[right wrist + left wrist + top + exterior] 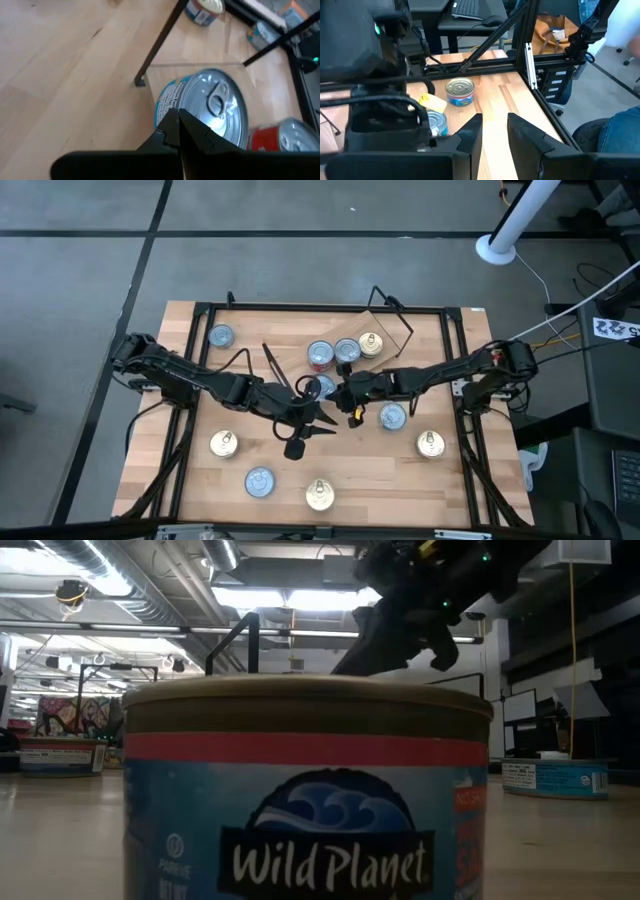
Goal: Stack canned seafood by type on shelf
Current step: Put the yellow and blue tuna can on the shelf
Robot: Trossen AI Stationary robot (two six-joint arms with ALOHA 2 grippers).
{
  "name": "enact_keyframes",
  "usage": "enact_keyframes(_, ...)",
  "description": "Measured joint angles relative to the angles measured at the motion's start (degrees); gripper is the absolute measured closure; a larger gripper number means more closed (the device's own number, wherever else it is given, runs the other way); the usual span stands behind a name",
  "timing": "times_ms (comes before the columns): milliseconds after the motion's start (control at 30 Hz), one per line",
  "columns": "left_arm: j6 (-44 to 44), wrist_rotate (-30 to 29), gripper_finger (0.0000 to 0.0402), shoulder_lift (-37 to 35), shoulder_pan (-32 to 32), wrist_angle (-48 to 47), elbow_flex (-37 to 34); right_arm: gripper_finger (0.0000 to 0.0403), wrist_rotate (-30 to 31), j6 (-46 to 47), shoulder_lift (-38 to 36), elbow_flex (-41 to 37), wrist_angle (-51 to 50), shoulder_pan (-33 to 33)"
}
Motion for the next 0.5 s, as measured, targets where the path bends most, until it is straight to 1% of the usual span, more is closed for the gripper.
enact_keyframes(167,0.02,-0.04,0.0315,0.0,0.02,0.13,0.0,0.0403,-0.56,-1.43,2.6,0.0,5.06,-0.61)
enact_keyframes(500,0.01,-0.13,0.0315,0.0,0.02,0.44,0.0,0.0403,-0.39,-3.37,7.29,0.0,11.0,-2.48)
